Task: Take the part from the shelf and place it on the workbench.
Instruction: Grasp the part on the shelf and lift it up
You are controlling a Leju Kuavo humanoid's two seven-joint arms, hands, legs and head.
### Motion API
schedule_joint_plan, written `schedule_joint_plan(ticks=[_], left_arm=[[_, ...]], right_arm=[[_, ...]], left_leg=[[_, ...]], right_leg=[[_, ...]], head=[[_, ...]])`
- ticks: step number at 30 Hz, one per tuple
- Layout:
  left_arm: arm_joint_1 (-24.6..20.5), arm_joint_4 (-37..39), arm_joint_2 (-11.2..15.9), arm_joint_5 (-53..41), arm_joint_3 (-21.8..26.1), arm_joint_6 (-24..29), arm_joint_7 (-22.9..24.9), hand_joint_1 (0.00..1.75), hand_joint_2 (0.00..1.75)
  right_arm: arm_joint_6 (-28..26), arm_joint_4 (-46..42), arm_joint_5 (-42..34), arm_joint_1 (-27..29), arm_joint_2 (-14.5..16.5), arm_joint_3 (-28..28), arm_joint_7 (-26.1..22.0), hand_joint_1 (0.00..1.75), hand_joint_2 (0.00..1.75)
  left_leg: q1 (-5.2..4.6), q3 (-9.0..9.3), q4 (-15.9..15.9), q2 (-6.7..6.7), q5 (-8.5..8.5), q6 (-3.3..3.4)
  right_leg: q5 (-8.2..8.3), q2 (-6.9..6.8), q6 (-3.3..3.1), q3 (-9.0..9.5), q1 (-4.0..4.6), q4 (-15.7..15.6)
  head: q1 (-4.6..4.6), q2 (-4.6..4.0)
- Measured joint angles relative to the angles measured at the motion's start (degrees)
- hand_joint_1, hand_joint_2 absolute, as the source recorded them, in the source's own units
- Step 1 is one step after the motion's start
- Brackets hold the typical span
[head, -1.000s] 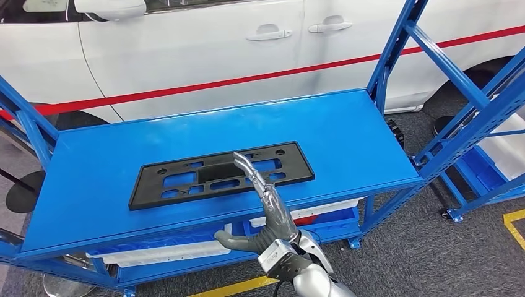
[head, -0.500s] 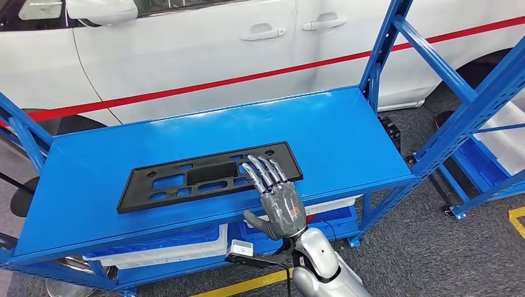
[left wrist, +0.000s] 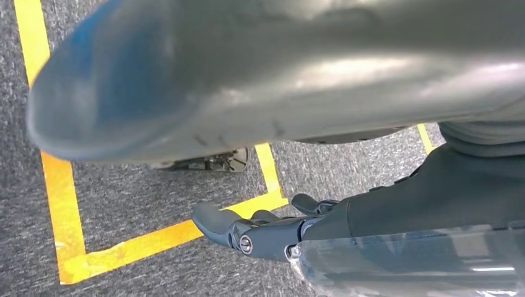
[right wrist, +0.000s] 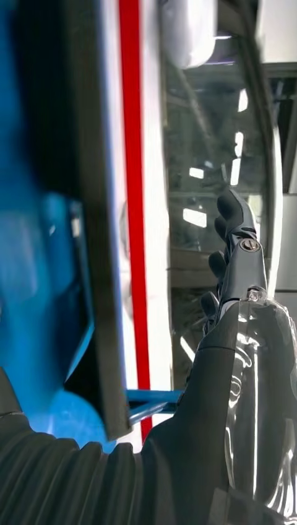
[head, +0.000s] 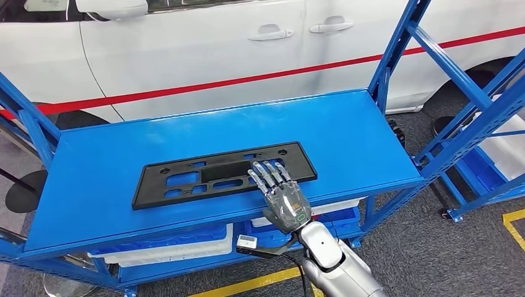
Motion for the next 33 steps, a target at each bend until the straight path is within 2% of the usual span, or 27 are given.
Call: schedule_joint_plan(ticks=[2,3,6,8,9,11,12,13,14,16,17,18,19,21,23,25,27,28,29,30,32,33], left_arm=[[-0.12,0.00,0.00,-0.08,0.00,-0.12,0.04,0.00,0.00],[-0.18,0.00,0.00,-0.12,0.00,-0.16,0.06,0.00,0.00],[-0.22,0.00,0.01,-0.16,0.00,-0.21,0.13,0.00,0.00],[-0.22,0.00,0.01,-0.15,0.00,-0.21,0.15,0.00,0.00],[-0.22,0.00,0.01,-0.14,0.00,-0.21,0.15,0.00,0.00],[-0.14,0.00,-0.01,-0.12,0.00,-0.21,0.15,0.00,0.00],[-0.04,0.01,-0.02,-0.11,0.00,-0.21,0.15,0.00,0.00],[0.06,0.01,-0.03,-0.11,0.00,-0.21,0.15,0.00,0.00],[0.14,0.02,-0.03,-0.12,0.00,-0.20,0.14,0.00,0.00],[0.15,0.02,-0.03,-0.27,0.00,-0.19,0.09,0.00,0.00],[0.09,0.02,-0.03,-0.37,-0.01,-0.19,0.05,0.00,0.00],[0.00,0.02,-0.04,-0.49,-0.01,-0.19,0.02,0.00,0.00],[-0.07,0.02,-0.05,-0.56,-0.02,-0.20,-0.01,0.00,0.00],[-0.10,0.02,-0.06,-0.63,-0.02,-0.20,-0.04,0.00,0.00],[-0.10,0.02,-0.10,-0.65,-0.02,-0.20,-0.05,0.00,0.00],[-0.20,0.02,-0.15,-0.66,-0.02,-0.21,-0.07,0.00,0.00],[-0.19,0.02,-0.15,-0.65,-0.02,-0.21,-0.06,0.00,0.00],[-0.14,0.02,-0.15,-0.65,-0.02,-0.21,-0.06,0.00,0.00],[-0.10,0.02,-0.15,-0.65,-0.02,-0.21,-0.06,0.00,0.00],[-0.08,0.02,-0.16,-0.65,-0.01,-0.21,-0.06,0.00,0.00],[-0.12,0.02,-0.18,-0.66,-0.01,-0.21,-0.07,0.00,0.00],[-0.14,0.02,-0.19,-0.65,-0.01,-0.21,-0.07,0.00,0.00]], right_arm=[[0.11,1.08,-1.55,-1.36,-0.69,-0.01,-1.13,0.00,1.75],[0.10,1.53,-2.40,-1.98,-1.02,-0.02,-1.77,0.00,1.75],[0.08,2.67,-4.24,-2.85,-1.75,-0.03,-2.85,0.00,1.75],[0.01,3.35,-5.21,-3.43,-1.97,0.00,-3.12,0.00,1.75],[-0.08,3.65,-5.68,-3.81,-1.99,0.03,-3.23,0.00,1.75],[-0.28,4.25,-6.45,-4.31,-2.03,0.07,-3.37,0.00,1.75],[-0.40,4.56,-6.72,-4.38,-2.06,0.09,-3.39,0.00,1.75],[-0.53,4.87,-6.96,-4.42,-2.09,0.12,-3.40,0.00,1.75],[-0.69,5.17,-7.29,-4.47,-2.12,0.16,-3.40,0.00,1.75],[-1.12,5.74,-8.28,-4.94,-2.13,0.30,-3.46,0.00,1.75],[-1.35,6.06,-8.86,-5.39,-2.12,0.37,-3.54,0.00,1.75],[-1.57,6.46,-9.41,-5.96,-2.10,0.43,-3.65,0.00,1.75],[-1.75,6.88,-9.94,-6.54,-2.02,0.49,-3.77,0.00,1.75],[-1.96,7.74,-10.83,-7.57,-1.73,0.57,-4.06,0.00,1.75],[-1.99,8.41,-11.37,-8.31,-1.44,0.68,-4.43,0.00,1.75],[-2.01,8.96,-11.57,-8.86,-1.33,0.82,-4.69,0.00,1.75],[-2.01,9.54,-11.61,-9.07,-1.29,0.96,-4.73,0.00,1.75],[-2.01,9.82,-11.61,-9.07,-1.27,1.05,-4.71,0.00,1.75],[-2.01,10.04,-11.61,-9.08,-1.25,1.14,-4.71,0.00,1.75],[-2.02,10.21,-11.63,-9.16,-1.22,1.21,-4.71,0.00,1.75],[-2.03,10.48,-11.84,-9.55,-1.09,1.32,-4.78,0.00,1.75],[-2.00,10.60,-12.00,-9.83,-0.92,1.37,-4.83,0.00,1.75]], left_leg=[[-0.17,-0.10,0.36,-0.01,-0.23,-0.35],[-0.29,-0.21,0.51,0.00,-0.31,-0.58],[-0.39,-0.39,0.61,0.01,-0.44,-1.37],[-0.26,-0.99,2.06,0.01,-1.64,-1.98],[-0.18,-2.02,4.40,0.02,-3.08,-2.25],[0.00,-5.38,11.77,0.02,-6.60,-2.63],[0.08,-6.97,15.08,0.03,-7.67,-2.78],[0.15,-7.78,16.61,0.03,-7.66,-2.89],[0.23,-7.54,15.88,0.04,-6.52,-2.93],[0.36,-4.55,9.09,0.09,-2.56,-2.78],[0.31,-2.88,5.38,0.11,-1.18,-2.63],[0.24,-1.72,2.81,0.10,-0.43,-2.38],[0.13,-1.20,1.55,0.06,-0.32,-2.10],[0.03,-1.09,1.14,-0.03,-0.24,-1.42],[0.15,-0.91,0.61,-0.03,0.17,-0.64],[0.22,-0.80,0.24,0.00,0.44,-0.03],[0.15,-0.88,0.23,0.00,0.46,0.17],[0.13,-0.90,0.25,-0.03,0.45,0.19],[0.12,-0.90,0.29,-0.06,0.44,0.18],[0.12,-0.86,0.35,-0.10,0.40,0.12],[-0.01,-0.86,0.63,-0.14,0.20,-0.19],[-0.13,-0.93,0.80,-0.13,0.09,-0.45]], right_leg=[[3.12,-0.01,-0.45,3.54,0.12,-7.56],[3.77,0.00,-0.70,4.58,0.23,-9.87],[3.85,0.03,-1.49,4.94,0.38,-11.07],[4.07,0.01,-2.16,5.03,0.21,-11.41],[4.17,-0.02,-2.43,5.08,0.12,-11.55],[4.15,-0.07,-2.72,5.06,0.13,-11.54],[4.13,-0.09,-2.75,5.06,0.15,-11.51],[4.10,-0.10,-2.77,5.07,0.16,-11.47],[4.07,-0.09,-2.75,5.08,0.16,-11.41],[3.92,-0.04,-2.56,5.10,0.12,-11.20],[3.80,-0.01,-2.37,5.04,0.22,-11.00],[3.76,0.01,-2.11,4.95,0.29,-10.88],[3.76,0.01,-1.83,4.86,0.37,-10.84],[3.91,0.00,-1.19,4.81,0.41,-10.96],[3.09,-0.01,-0.62,4.42,0.24,-9.90],[0.07,-0.01,-0.23,2.10,0.06,-4.77],[-3.18,-0.01,0.05,-1.52,0.02,2.71],[-3.59,-0.02,0.13,-2.59,0.00,4.85],[-2.93,-0.03,0.14,-2.68,-0.01,4.93],[-1.28,-0.03,0.05,-1.63,-0.01,2.72],[2.40,-0.02,-0.36,2.20,0.10,-5.02],[3.45,-0.01,-0.63,3.69,0.21,-8.14]], head=[[-0.02,0.00],[-0.05,0.00],[-0.09,0.00],[-0.11,0.00],[-0.13,0.00],[-0.16,0.00],[-0.15,0.00],[-0.15,0.00],[-0.15,-0.01],[-0.15,-0.01],[-0.15,-0.01],[-0.12,0.00],[-0.10,0.00],[-0.04,0.00],[-0.03,0.00],[-0.01,0.00],[-0.01,0.00],[0.00,0.00],[-0.01,0.00],[-0.01,0.00],[0.00,0.00],[-0.02,0.00]])
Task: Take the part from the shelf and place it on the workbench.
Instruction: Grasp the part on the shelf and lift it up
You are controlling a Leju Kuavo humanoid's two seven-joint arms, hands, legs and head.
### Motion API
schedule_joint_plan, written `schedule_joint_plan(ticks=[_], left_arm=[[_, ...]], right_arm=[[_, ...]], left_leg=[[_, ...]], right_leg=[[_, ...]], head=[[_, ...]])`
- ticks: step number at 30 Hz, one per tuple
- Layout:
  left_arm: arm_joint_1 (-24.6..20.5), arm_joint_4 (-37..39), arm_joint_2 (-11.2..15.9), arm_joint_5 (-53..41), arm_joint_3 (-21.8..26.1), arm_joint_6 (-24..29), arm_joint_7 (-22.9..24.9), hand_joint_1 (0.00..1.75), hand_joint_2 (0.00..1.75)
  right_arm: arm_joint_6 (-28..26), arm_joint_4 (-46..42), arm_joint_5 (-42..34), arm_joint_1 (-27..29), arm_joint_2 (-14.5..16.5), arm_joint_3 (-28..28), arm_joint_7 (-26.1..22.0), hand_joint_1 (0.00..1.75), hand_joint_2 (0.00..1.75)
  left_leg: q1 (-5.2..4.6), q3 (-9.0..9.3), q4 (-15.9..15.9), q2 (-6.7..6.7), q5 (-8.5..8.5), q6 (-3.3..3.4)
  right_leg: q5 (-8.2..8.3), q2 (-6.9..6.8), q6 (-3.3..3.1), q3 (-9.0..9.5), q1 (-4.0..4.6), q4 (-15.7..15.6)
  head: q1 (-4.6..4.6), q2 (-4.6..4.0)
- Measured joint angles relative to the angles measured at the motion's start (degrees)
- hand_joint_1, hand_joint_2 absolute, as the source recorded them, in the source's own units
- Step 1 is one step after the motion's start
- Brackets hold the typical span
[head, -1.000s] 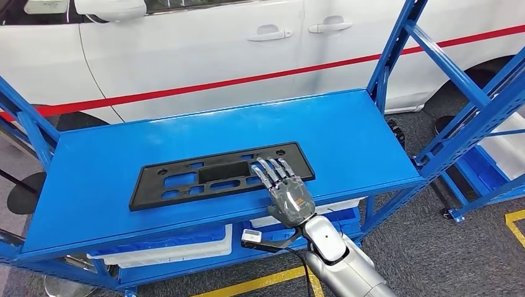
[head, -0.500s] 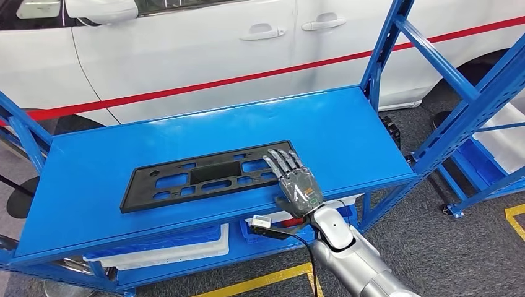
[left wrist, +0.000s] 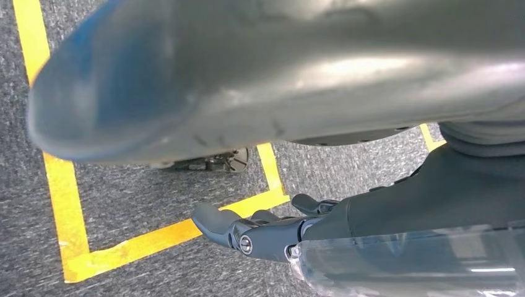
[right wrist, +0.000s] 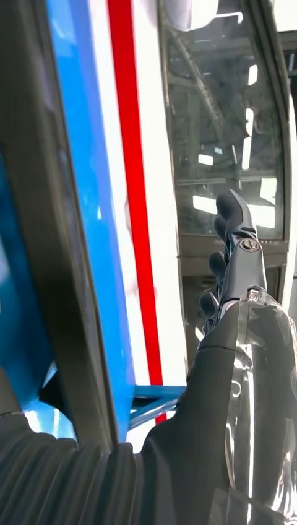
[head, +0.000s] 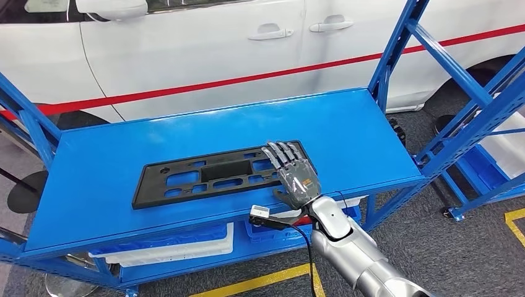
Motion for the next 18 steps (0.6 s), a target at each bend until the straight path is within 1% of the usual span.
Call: schedule_joint_plan(ticks=[1,2,4,5,6,7,8,9,10,11,12,13,14,15,16,18], left_arm=[[-0.01,0.00,-0.01,0.00,-0.01,0.01,0.01,0.00,0.00],[-0.01,0.00,-0.01,0.01,-0.01,0.02,0.01,0.00,0.00],[0.02,0.00,-0.01,0.02,-0.01,0.09,0.02,0.00,0.00],[0.01,0.00,-0.01,0.03,-0.01,0.13,0.02,0.00,0.00],[0.00,0.00,-0.01,0.05,-0.01,0.17,0.02,0.00,0.00],[0.01,0.00,-0.01,0.08,-0.01,0.21,0.02,0.00,0.00],[0.05,0.00,-0.01,0.12,-0.01,0.24,0.02,0.00,0.00],[0.11,0.00,-0.01,0.16,-0.01,0.27,0.02,0.00,0.00],[0.19,0.00,-0.01,0.19,0.00,0.31,-0.02,0.00,0.00],[0.26,0.00,0.00,0.21,0.01,0.33,-0.09,0.00,0.00],[0.31,0.00,0.01,0.23,0.01,0.34,-0.21,0.00,0.00],[0.31,0.00,0.03,0.23,0.01,0.35,-0.40,0.00,0.00],[0.25,0.00,0.06,0.22,0.01,0.34,-0.63,0.00,0.00],[0.14,0.00,0.08,0.21,0.00,0.31,-0.86,0.00,0.00],[0.00,0.00,0.10,0.20,0.00,0.25,-1.07,0.00,0.00],[-0.18,0.00,0.16,0.20,-0.01,0.11,-1.31,0.00,0.00]], right_arm=[[0.08,0.13,-0.19,-0.25,0.22,0.04,-0.04,0.00,1.75],[0.25,0.27,-0.36,-0.45,0.50,0.08,-0.07,0.00,1.75],[0.90,0.61,-0.89,-0.82,1.19,0.14,-0.25,0.00,1.75],[1.25,0.79,-1.26,-1.15,1.59,0.16,-0.55,0.00,1.75],[1.63,1.00,-1.71,-1.55,2.03,0.17,-0.97,0.00,1.75],[1.90,1.24,-2.20,-1.96,2.45,0.19,-1.49,0.00,1.75],[2.11,1.52,-2.69,-2.30,2.84,0.20,-2.00,0.00,1.75],[2.33,1.87,-3.14,-2.53,3.16,0.21,-2.47,0.00,1.75],[2.56,2.27,-3.54,-2.70,3.45,0.22,-2.86,0.00,1.75],[2.84,2.66,-3.85,-2.87,3.74,0.25,-3.17,0.00,1.75],[3.23,3.04,-4.18,-3.12,4.03,0.28,-3.49,0.00,1.75],[3.77,3.42,-4.50,-3.54,4.38,0.36,-3.80,0.00,1.75],[4.38,3.81,-4.83,-4.08,4.71,0.46,-4.15,0.00,1.75],[5.06,4.26,-5.17,-4.72,5.00,0.58,-4.55,0.00,1.75],[5.76,4.76,-5.49,-5.35,5.23,0.75,-4.91,0.00,1.75],[6.74,5.74,-5.96,-6.31,5.46,1.15,-5.51,0.00,1.75]], left_leg=[[-0.10,-0.09,0.13,0.01,-0.09,-0.28],[-0.18,-0.17,0.17,0.03,-0.13,-0.57],[-0.08,-0.19,0.23,0.06,-0.29,-1.20],[-0.01,-0.47,0.93,0.08,-0.88,-1.54],[0.04,-1.21,2.66,0.09,-2.03,-1.86],[0.12,-2.49,5.52,0.11,-3.66,-2.12],[0.17,-4.22,9.29,0.11,-5.52,-2.33],[0.21,-5.99,13.01,0.11,-6.97,-2.48],[0.24,-7.23,15.54,0.11,-7.56,-2.59],[0.27,-7.61,16.14,0.11,-7.10,-2.63],[0.29,-6.92,14.49,0.12,-5.64,-2.60],[0.31,-5.27,10.89,0.14,-3.50,-2.48],[0.30,-3.39,6.84,0.18,-1.77,-2.29],[0.22,-1.83,3.43,0.19,-0.55,-2.01],[0.11,-0.88,1.23,0.18,0.04,-1.71],[-0.10,-0.65,0.29,0.07,0.10,-1.12]], right_leg=[[0.38,0.02,-0.24,0.82,0.11,-1.84],[0.26,0.06,-0.48,1.01,0.23,-2.43],[0.43,0.09,-1.09,0.98,0.15,-2.70],[0.54,0.07,-1.45,1.04,0.07,-2.88],[0.65,0.04,-1.78,1.11,-0.02,-3.05],[0.69,-0.01,-2.01,1.14,-0.06,-3.12],[0.67,-0.05,-2.17,1.13,-0.03,-3.11],[0.64,-0.10,-2.26,1.13,0.01,-3.07],[0.61,-0.13,-2.30,1.13,0.05,-3.03],[0.57,-0.14,-2.32,1.13,0.06,-2.97],[0.53,-0.11,-2.30,1.16,0.07,-2.90],[0.48,-0.06,-2.25,1.19,0.07,-2.84],[0.41,-0.01,-2.14,1.20,0.12,-2.77],[0.37,0.06,-1.96,1.13,0.20,-2.68],[0.38,0.08,-1.71,1.03,0.27,-2.64],[0.52,0.06,-1.13,0.87,0.31,-2.70]], head=[[-0.02,0.00],[-0.05,0.00],[-0.05,0.00],[-0.05,0.00],[-0.07,0.00],[-0.09,0.00],[-0.10,0.00],[-0.12,0.00],[-0.11,-0.01],[-0.12,-0.01],[-0.12,-0.01],[-0.12,-0.01],[-0.12,0.00],[-0.11,0.00],[-0.08,-0.01],[-0.05,-0.01]])
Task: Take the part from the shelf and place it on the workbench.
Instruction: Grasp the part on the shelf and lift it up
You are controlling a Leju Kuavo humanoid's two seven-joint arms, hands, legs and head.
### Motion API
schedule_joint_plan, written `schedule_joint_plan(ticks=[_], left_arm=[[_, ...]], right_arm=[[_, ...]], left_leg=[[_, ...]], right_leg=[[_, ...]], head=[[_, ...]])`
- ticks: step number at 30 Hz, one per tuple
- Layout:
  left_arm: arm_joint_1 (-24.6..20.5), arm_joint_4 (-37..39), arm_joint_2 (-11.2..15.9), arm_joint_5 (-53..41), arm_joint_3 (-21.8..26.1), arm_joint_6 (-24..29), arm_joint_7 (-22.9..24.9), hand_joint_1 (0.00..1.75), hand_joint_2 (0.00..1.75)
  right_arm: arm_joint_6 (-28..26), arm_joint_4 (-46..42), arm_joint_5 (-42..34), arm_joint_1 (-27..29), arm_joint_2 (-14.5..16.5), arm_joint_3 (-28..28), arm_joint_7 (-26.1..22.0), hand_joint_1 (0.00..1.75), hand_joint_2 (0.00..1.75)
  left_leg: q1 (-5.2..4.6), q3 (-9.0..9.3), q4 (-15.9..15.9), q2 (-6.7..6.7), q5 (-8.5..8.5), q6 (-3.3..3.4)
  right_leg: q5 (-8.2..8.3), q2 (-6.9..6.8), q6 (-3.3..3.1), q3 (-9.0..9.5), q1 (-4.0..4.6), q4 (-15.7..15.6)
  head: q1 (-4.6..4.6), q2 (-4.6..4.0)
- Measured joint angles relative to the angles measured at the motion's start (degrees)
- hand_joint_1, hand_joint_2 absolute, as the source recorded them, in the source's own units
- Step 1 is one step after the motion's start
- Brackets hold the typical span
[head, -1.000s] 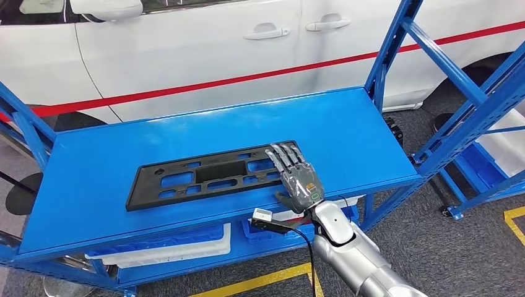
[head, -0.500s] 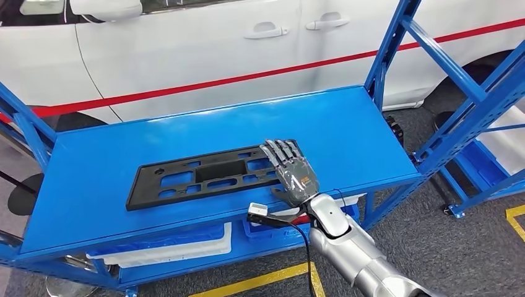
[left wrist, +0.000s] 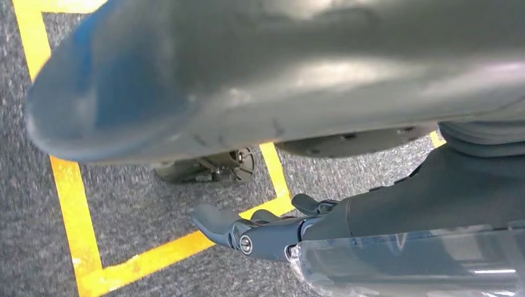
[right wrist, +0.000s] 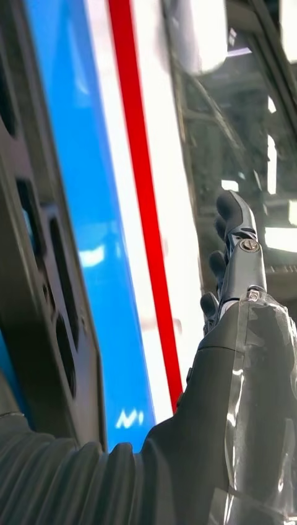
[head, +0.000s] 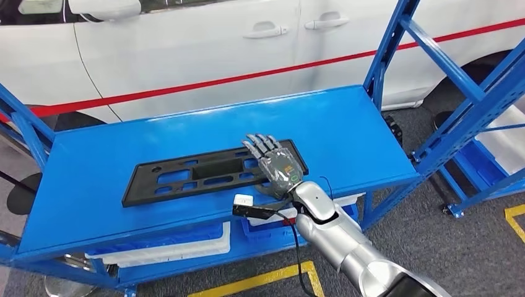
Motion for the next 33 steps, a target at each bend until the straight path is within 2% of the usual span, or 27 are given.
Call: schedule_joint_plan(ticks=[2,3,4,6,7,8,9,11,13,16,18,19,21,22,23,24,25,26,28,29,32,33], left_arm=[[-0.05,0.00,0.09,0.01,0.01,-0.10,-0.12,0.00,0.00],[-0.11,0.00,0.14,0.01,0.02,-0.14,-0.20,0.00,0.00],[-0.20,0.00,0.17,-0.01,0.02,-0.20,-0.29,0.00,0.00],[-0.34,0.00,0.23,-0.07,0.02,-0.39,-0.42,0.00,0.00],[-0.35,0.00,0.26,-0.11,0.02,-0.51,-0.43,0.00,0.00],[-0.34,0.00,0.28,-0.15,0.02,-0.60,-0.44,0.00,0.00],[-0.35,0.00,0.29,-0.18,0.02,-0.65,-0.44,0.00,0.00],[-0.42,0.00,0.29,-0.19,0.02,-0.69,-0.46,0.00,0.00],[-0.50,0.00,0.30,-0.18,0.02,-0.72,-0.49,0.00,0.00],[-0.55,0.00,0.33,-0.16,0.02,-0.74,-0.60,0.00,0.00],[-0.60,0.00,0.38,-0.15,0.01,-0.82,-0.73,0.00,0.00],[-0.63,0.00,0.42,-0.14,0.00,-0.89,-0.80,0.00,0.00],[-0.68,0.00,0.54,-0.14,-0.01,-0.98,-0.89,0.00,0.00],[-0.68,0.00,0.60,-0.14,-0.01,-1.01,-0.90,0.00,0.00],[-0.66,0.00,0.66,-0.14,-0.01,-1.02,-0.90,0.00,0.00],[-0.65,0.00,0.71,-0.14,-0.01,-1.04,-0.90,0.00,0.00],[-0.66,0.00,0.77,-0.14,-0.01,-1.06,-0.90,0.00,0.00],[-0.70,0.00,0.85,-0.15,-0.01,-1.07,-0.90,0.00,0.00],[-0.85,0.00,1.01,-0.18,-0.01,-1.08,-0.90,0.00,0.00],[-0.91,0.00,1.07,-0.20,-0.02,-1.10,-0.90,0.00,0.00],[-1.00,0.00,1.17,-0.16,-0.03,-1.20,-0.91,0.00,0.00],[-1.02,0.00,1.19,-0.10,-0.03,-1.25,-0.95,0.00,0.00]], right_arm=[[0.45,1.00,-0.32,-0.69,0.17,0.45,-0.50,0.00,1.75],[0.57,1.55,-0.50,-1.05,0.24,0.68,-0.65,0.00,1.75],[0.73,2.16,-0.77,-1.36,0.28,0.92,-0.73,0.00,1.75],[1.37,3.44,-1.58,-1.71,0.32,1.35,-0.97,0.00,1.75],[1.86,4.10,-2.11,-1.76,0.33,1.53,-1.26,0.00,1.75],[2.31,4.70,-2.61,-1.81,0.35,1.66,-1.55,0.00,1.75],[2.66,5.18,-3.04,-1.91,0.38,1.77,-1.81,0.00,1.75],[2.92,5.80,-3.54,-2.46,0.48,1.88,-2.09,0.00,1.75],[3.07,6.25,-3.76,-3.20,0.74,1.95,-2.34,0.00,1.75],[4.51,7.12,-4.11,-3.79,1.06,2.14,-2.60,0.00,1.75],[7.13,7.95,-4.66,-4.37,1.47,2.44,-2.68,0.00,1.75],[9.12,8.54,-5.04,-4.86,1.78,2.67,-2.69,0.00,1.75],[13.12,9.90,-5.85,-5.88,2.35,3.20,-2.71,0.00,1.75],[14.64,10.57,-6.19,-6.32,2.55,3.43,-2.73,0.00,1.75],[15.52,11.12,-6.45,-6.70,2.66,3.60,-2.76,0.00,1.75],[15.92,11.56,-6.63,-7.04,2.79,3.73,-2.79,0.00,1.75],[16.14,11.93,-6.73,-7.36,2.91,3.85,-2.79,0.00,1.75],[16.55,12.25,-6.67,-7.69,3.04,3.99,-2.75,0.00,1.75],[18.83,13.01,-6.23,-8.60,3.26,4.57,-2.52,0.00,1.75],[20.84,13.50,-5.98,-9.29,3.32,5.09,-2.40,0.00,1.75],[26.67,15.04,-6.18,-11.46,3.49,6.90,-2.57,0.00,1.75],[27.82,15.49,-6.45,-11.92,3.54,7.38,-2.72,0.00,1.75]], left_leg=[[0.22,0.14,-0.46,0.00,0.36,0.69],[0.34,0.24,-0.73,0.03,0.54,1.06],[0.43,0.32,-0.95,0.06,0.69,1.34],[0.36,0.30,-0.97,0.06,0.72,1.59],[0.34,0.29,-0.94,0.04,0.71,1.61],[0.33,0.29,-0.90,0.01,0.69,1.60],[0.33,0.30,-0.83,-0.03,0.66,1.56],[0.33,0.31,-0.56,-0.09,0.48,1.30],[0.14,0.17,-0.21,-0.10,0.23,0.81],[0.08,0.09,-0.20,-0.08,0.11,-0.13],[0.20,-0.44,1.09,-0.03,-0.93,-0.79],[0.26,-1.36,3.21,-0.01,-2.27,-1.08],[0.39,-4.66,10.47,0.03,-5.91,-1.51],[0.44,-6.32,14.02,0.03,-7.21,-1.65],[0.47,-7.29,16.00,0.03,-7.53,-1.72],[0.48,-7.16,15.70,0.04,-6.69,-1.70],[0.48,-5.96,13.19,0.04,-4.97,-1.60],[0.48,-3.95,9.08,0.05,-2.84,-1.39],[0.28,-0.47,1.95,0.06,-0.41,-0.82],[0.13,0.39,0.15,0.06,-0.06,-0.54],[0.09,0.94,-0.83,0.08,0.16,0.38],[0.22,1.14,-1.13,0.12,0.36,0.75]], right_leg=[[-0.38,-0.05,0.59,-0.19,-0.08,0.42],[-1.28,-0.05,0.85,-0.78,-0.10,1.74],[-2.73,-0.04,1.06,-1.92,-0.13,4.19],[-6.13,-0.05,1.34,-5.44,-0.18,11.44],[-7.02,-0.05,1.41,-6.96,-0.21,14.43],[-6.87,-0.06,1.44,-7.66,-0.24,15.63],[-5.74,-0.06,1.40,-7.37,-0.28,14.83],[-1.89,-0.07,1.14,-3.94,-0.37,7.53],[0.20,-0.04,0.73,-1.06,-0.21,1.44],[0.35,0.05,-0.07,-0.60,0.02,0.22],[0.61,0.02,-0.78,-0.48,-0.12,-0.17],[0.72,-0.01,-1.09,-0.42,-0.23,-0.35],[0.72,-0.05,-1.43,-0.41,-0.17,-0.36],[0.70,-0.07,-1.47,-0.41,-0.10,-0.34],[0.68,-0.09,-1.50,-0.40,-0.04,-0.31],[0.66,-0.08,-1.51,-0.37,0.00,-0.27],[0.64,-0.06,-1.50,-0.33,0.02,-0.22],[0.61,-0.01,-1.47,-0.29,0.03,-0.18],[0.58,0.09,-1.18,-0.33,0.20,-0.07],[0.59,0.15,-0.94,-0.36,0.25,-0.06],[0.57,0.20,0.03,-0.16,0.15,-0.10],[0.04,0.18,0.36,-0.32,0.11,0.53]], head=[[0.02,0.00],[0.03,0.00],[0.05,0.01],[0.07,0.01],[0.07,0.01],[0.07,0.01],[0.07,0.01],[0.07,0.01],[0.04,0.01],[-0.01,0.01],[-0.04,0.01],[-0.07,0.01],[-0.13,0.01],[-0.12,0.01],[-0.12,0.01],[-0.12,0.01],[-0.12,0.01],[-0.12,0.01],[-0.10,0.00],[-0.09,0.01],[-0.06,0.01],[-0.03,0.01]])
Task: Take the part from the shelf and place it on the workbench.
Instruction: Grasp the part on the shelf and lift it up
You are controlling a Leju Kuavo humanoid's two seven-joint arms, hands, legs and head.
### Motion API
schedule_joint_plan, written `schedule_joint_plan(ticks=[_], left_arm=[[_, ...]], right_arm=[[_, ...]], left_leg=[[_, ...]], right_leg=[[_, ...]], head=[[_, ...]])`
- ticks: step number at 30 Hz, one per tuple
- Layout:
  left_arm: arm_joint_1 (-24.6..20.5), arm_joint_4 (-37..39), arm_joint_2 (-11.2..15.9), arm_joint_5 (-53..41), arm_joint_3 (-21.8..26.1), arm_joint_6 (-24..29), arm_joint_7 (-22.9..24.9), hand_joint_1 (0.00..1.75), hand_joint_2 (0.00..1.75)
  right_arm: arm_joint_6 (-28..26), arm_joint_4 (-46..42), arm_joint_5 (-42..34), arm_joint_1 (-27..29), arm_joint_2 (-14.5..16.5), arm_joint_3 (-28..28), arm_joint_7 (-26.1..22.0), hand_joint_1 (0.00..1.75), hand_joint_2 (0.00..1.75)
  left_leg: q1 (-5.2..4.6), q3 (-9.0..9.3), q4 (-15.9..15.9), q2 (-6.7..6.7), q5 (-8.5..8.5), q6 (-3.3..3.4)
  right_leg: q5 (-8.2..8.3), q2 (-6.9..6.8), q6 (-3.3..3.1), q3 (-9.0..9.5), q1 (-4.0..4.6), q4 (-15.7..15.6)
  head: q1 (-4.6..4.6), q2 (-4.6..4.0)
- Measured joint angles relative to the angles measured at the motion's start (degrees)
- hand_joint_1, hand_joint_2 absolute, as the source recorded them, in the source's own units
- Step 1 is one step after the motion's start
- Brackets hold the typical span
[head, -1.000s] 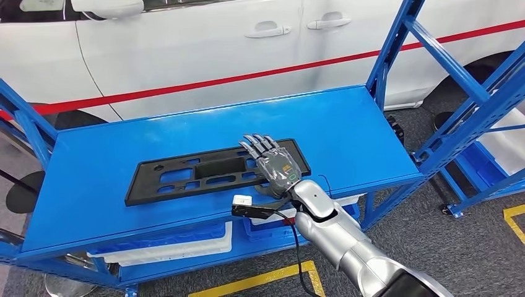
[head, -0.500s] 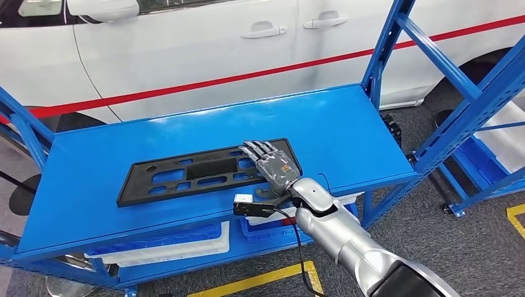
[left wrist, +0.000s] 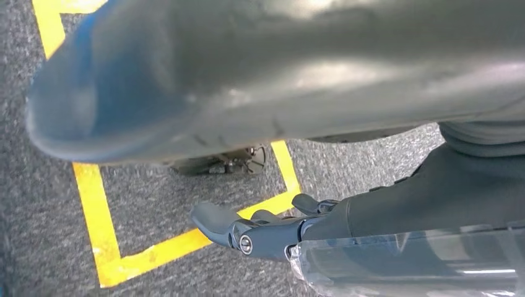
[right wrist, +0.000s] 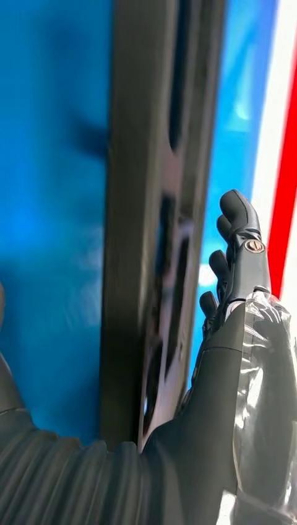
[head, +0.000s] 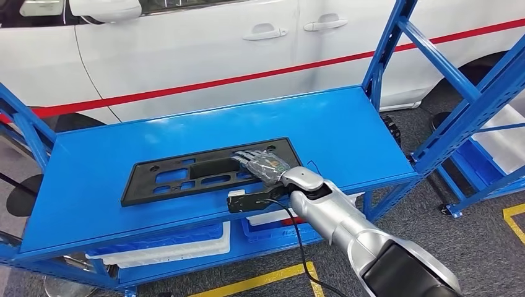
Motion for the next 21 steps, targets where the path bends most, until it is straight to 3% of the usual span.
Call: schedule_joint_plan(ticks=[2,4,5,6,7,9,11,14,16,19,20,21], left_arm=[[-0.02,0.00,0.02,0.17,0.00,-0.08,-0.15,0.00,0.00],[0.10,0.00,0.04,0.46,0.01,-0.09,-0.38,0.00,0.00],[0.20,0.00,0.04,0.59,0.02,-0.09,-0.50,0.00,0.00],[0.31,0.00,0.05,0.67,0.02,-0.09,-0.58,0.00,0.00],[0.38,0.00,0.05,0.69,0.02,-0.09,-0.63,0.00,0.00],[0.44,0.00,0.04,0.71,0.02,-0.14,-0.69,0.00,0.00],[0.46,0.00,0.03,0.74,0.02,-0.28,-0.74,0.00,0.00],[0.54,0.00,0.01,0.79,0.02,-0.54,-0.95,0.00,0.00],[0.63,0.00,0.01,0.79,0.02,-0.68,-1.24,0.00,0.00],[0.84,0.03,0.01,0.79,0.02,-0.86,-1.73,0.00,0.00],[0.95,0.06,0.01,0.79,0.02,-0.91,-1.83,0.00,0.00],[1.08,0.08,0.01,0.79,0.02,-0.99,-1.91,0.00,0.00]], right_arm=[[1.18,0.82,-0.51,-0.56,0.06,0.81,-0.15,0.00,1.75],[1.50,1.54,-0.88,-0.85,0.09,1.57,-0.17,0.00,1.75],[1.55,1.86,-1.02,-0.97,0.11,1.88,-0.16,0.00,1.75],[1.57,2.12,-1.14,-1.12,0.13,2.15,-0.16,0.00,1.75],[1.58,2.32,-1.26,-1.32,0.15,2.37,-0.15,0.00,1.75],[1.58,2.63,-1.44,-1.81,0.22,2.72,-0.11,0.00,1.75],[1.44,2.87,-1.66,-2.17,0.41,2.94,-0.08,0.00,1.75],[0.24,3.04,-2.18,-2.29,0.60,3.10,-0.11,0.00,1.75],[-1.29,3.09,-2.62,-2.25,0.62,3.22,-0.11,0.00,1.75],[-3.17,3.25,-3.58,-1.65,0.67,3.43,-0.12,0.00,1.75],[-3.49,3.31,-3.94,-1.41,0.70,3.45,-0.15,0.00,1.75],[-3.66,3.37,-4.35,-1.24,0.79,3.45,-0.20,0.00,1.75]], left_leg=[[0.20,0.23,-0.43,0.08,0.31,0.49],[0.20,0.16,-0.43,0.09,0.35,0.62],[0.20,0.15,-0.42,0.10,0.35,0.63],[0.21,0.16,-0.39,0.09,0.34,0.62],[0.23,0.19,-0.35,0.06,0.32,0.57],[0.19,0.19,-0.09,-0.05,0.19,0.28],[0.03,0.02,0.25,-0.17,0.00,-0.35],[0.13,-0.06,0.29,-0.16,-0.07,-1.47],[0.31,-0.88,2.30,-0.10,-1.60,-2.05],[0.46,-5.58,12.58,-0.06,-6.91,-2.51],[0.47,-6.96,15.53,-0.06,-7.86,-2.56],[0.47,-7.47,16.61,-0.06,-7.71,-2.53]], right_leg=[[-2.83,-0.04,0.48,-1.93,-0.13,4.48],[-6.31,-0.05,0.80,-5.40,-0.27,11.75],[-7.00,-0.06,0.93,-6.57,-0.38,14.24],[-6.56,-0.09,1.00,-6.72,-0.50,14.68],[-5.17,-0.13,1.03,-5.77,-0.63,12.96],[-1.70,-0.23,0.87,-1.79,-0.75,5.36],[-0.24,-0.21,0.38,0.76,-0.62,0.16],[0.01,-0.04,-0.65,1.04,-0.37,-0.81],[0.34,-0.08,-1.36,1.15,-0.51,-1.21],[0.50,-0.15,-1.79,0.98,-0.47,-1.34],[0.50,-0.15,-1.81,0.94,-0.39,-1.32],[0.50,-0.12,-1.81,0.93,-0.33,-1.30]], head=[[0.04,0.00],[0.06,0.00],[0.06,0.00],[0.05,0.00],[0.05,0.00],[0.05,0.00],[-0.01,0.00],[-0.03,0.00],[-0.08,0.00],[-0.20,-0.01],[-0.19,-0.01],[-0.19,0.00]])
